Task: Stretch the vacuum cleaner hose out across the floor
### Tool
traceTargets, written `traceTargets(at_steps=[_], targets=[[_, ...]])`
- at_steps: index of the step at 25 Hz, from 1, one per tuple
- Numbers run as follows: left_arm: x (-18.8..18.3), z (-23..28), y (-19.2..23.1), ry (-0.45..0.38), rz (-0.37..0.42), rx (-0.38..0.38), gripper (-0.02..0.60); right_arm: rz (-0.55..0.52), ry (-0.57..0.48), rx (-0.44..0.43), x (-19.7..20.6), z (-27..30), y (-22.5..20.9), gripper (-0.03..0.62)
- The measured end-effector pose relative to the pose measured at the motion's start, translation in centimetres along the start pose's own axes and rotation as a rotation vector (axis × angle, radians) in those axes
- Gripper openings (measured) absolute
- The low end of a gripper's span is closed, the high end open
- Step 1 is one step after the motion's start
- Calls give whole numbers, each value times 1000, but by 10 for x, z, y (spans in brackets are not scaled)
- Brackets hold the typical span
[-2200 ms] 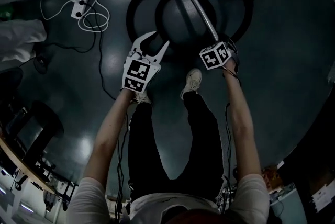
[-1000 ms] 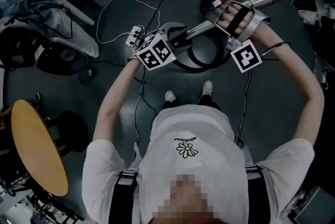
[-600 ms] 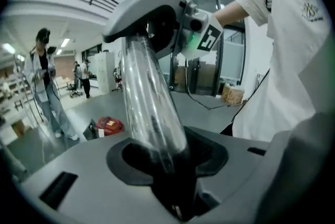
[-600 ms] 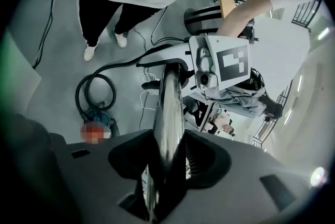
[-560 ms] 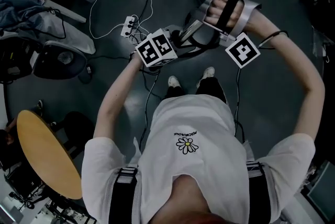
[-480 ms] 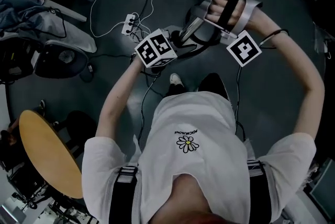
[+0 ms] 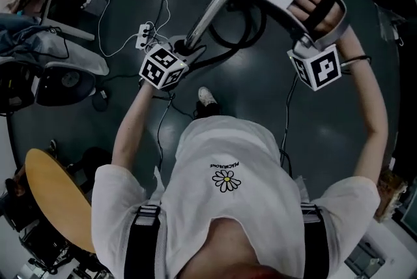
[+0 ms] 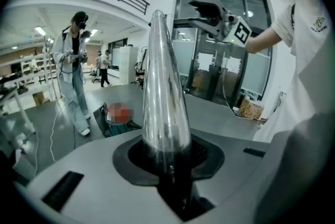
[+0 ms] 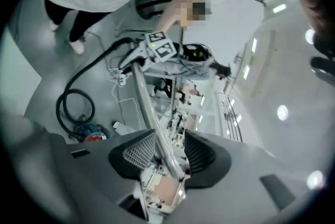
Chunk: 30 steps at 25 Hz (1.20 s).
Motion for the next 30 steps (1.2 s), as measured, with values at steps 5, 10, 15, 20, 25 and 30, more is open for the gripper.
traceTargets(at_steps=[5, 10, 15, 20, 25, 30], targets=[[16, -7, -74, -124, -313, -27, 106, 684, 238, 96, 9, -132, 46, 183], [25, -29, -154, -298, -423, -126, 106, 1544, 251, 65, -94, -210, 171, 183], [25, -60, -200, -356, -374, -253, 101, 2850, -53, 121, -180, -252, 246, 183], [41, -83, -258, -380, -345, -288, 95, 3299, -446, -32, -280, -263, 250, 183], [61, -124, -324, -469, -387, -261, 95, 3507, -482, -25, -364, -267, 243, 183], [92, -211, -397, -596, -427, -200, 95, 3628, -361, 84, -446, -308, 230, 184]])
Point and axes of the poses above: the fingertips, and each gripper's own axes: z forward along the fingers, y to its left, x out of its underside, the point moved 1 cm from there along -z, backward along the fingers, and after that the axes turned 10 degrees about -z, right-handed, at the moved point
